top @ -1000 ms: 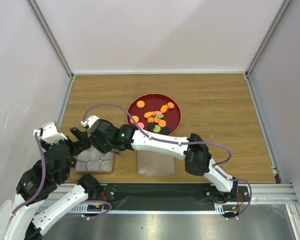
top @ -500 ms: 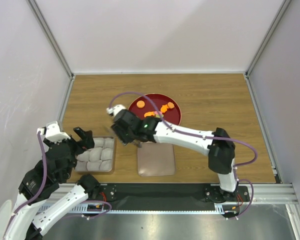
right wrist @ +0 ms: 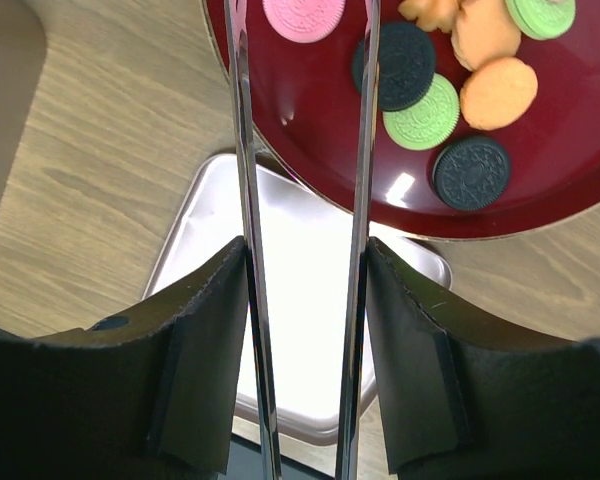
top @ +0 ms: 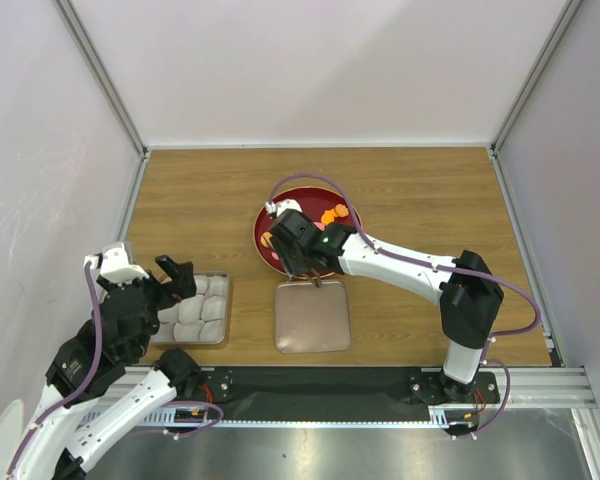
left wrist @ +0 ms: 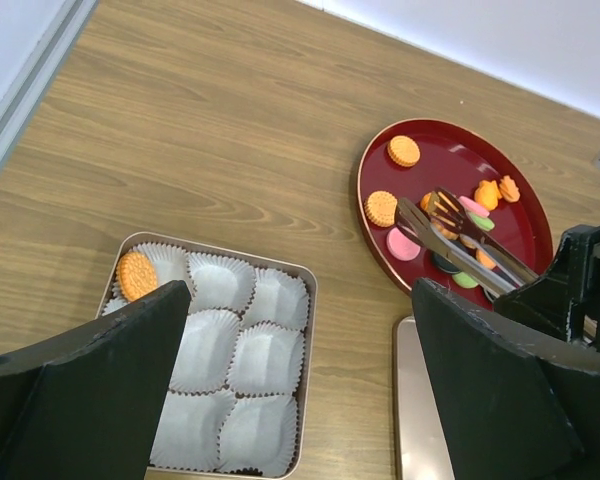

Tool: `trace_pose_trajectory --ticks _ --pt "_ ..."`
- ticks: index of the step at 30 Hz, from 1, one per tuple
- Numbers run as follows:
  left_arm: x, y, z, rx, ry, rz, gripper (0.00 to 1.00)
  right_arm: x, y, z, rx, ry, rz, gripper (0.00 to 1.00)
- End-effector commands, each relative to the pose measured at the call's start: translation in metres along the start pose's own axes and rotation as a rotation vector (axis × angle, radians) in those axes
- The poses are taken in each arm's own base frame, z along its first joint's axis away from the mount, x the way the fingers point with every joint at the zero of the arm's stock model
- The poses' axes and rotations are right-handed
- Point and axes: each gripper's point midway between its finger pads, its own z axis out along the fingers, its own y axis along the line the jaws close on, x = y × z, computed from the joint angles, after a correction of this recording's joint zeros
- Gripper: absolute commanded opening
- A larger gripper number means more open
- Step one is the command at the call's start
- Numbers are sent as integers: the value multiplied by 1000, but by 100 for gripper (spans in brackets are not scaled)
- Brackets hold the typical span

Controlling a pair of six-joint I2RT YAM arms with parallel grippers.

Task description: Pack the cookies

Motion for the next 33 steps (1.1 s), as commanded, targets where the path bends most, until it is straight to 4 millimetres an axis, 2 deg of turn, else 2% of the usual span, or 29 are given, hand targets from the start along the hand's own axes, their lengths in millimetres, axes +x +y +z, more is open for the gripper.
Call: trace_pose_trajectory --ticks 1,15,28,33 --pt "-5 -4 0 23 -28 -16 100 -10 -6 -9 21 -35 19 52" --pt "-3 -5 1 29 -28 -16 100 13 1 7 15 45 -25 52" --pt "-3 -4 2 28 -33 -17 100 21 8 18 6 83 -48 52" --pt "-2 -4 3 26 -31 -15 100 23 5 17 20 93 -54 43"
